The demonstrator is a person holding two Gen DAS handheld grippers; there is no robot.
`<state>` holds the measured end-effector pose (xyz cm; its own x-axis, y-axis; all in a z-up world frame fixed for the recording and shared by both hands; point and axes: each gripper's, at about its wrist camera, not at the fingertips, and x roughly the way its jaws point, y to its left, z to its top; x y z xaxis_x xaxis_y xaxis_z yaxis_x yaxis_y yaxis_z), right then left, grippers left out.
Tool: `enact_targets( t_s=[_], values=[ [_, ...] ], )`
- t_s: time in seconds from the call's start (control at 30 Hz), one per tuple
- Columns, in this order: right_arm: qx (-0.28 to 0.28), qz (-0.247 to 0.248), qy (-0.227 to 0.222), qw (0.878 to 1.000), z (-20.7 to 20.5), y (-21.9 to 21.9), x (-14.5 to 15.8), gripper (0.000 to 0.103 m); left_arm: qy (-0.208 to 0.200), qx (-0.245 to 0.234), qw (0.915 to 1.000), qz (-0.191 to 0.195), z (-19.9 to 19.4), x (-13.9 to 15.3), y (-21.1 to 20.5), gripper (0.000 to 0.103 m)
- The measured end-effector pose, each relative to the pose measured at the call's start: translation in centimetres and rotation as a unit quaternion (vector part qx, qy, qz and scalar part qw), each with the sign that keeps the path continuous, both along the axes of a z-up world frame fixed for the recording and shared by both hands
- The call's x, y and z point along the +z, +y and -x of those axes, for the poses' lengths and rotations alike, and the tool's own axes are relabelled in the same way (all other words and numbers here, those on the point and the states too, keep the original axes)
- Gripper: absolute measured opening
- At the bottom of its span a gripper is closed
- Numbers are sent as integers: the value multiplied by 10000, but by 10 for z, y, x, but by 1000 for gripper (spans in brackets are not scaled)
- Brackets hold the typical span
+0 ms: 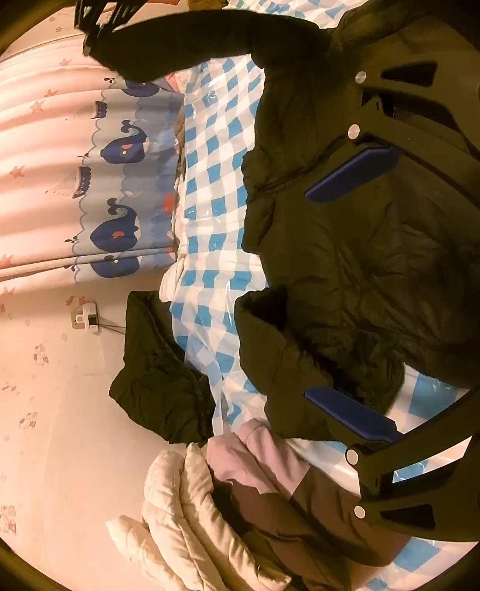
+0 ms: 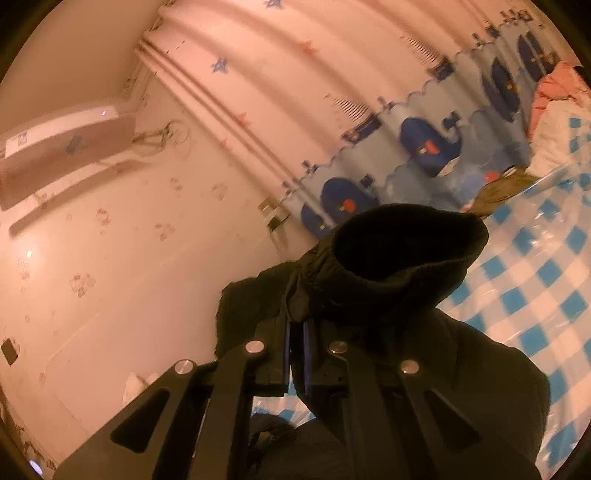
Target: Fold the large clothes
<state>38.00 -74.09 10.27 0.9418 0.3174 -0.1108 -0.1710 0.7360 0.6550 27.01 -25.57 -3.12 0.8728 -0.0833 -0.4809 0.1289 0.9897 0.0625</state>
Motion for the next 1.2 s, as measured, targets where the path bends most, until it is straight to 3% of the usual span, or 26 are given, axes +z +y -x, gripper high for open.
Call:
enact_targets(
  t_s=[0.43,0.77,1.0,1.2],
  values=[
    [404,-84,126,9991,-29,52,-19,6,-54,96,9999,-48,8,5,15,96],
    [549,-130,277,9980,-44,89,-54,8,38,189,9998,-23,7,4,27,96],
    [780,-178,502,9955,-63,138,-98,9,382,525,9968,474,-9,0,60,96],
    [934,-92,820,9922,-80,181,-145,9,618,901,9870,1179,-19,-4,103,96]
  ],
)
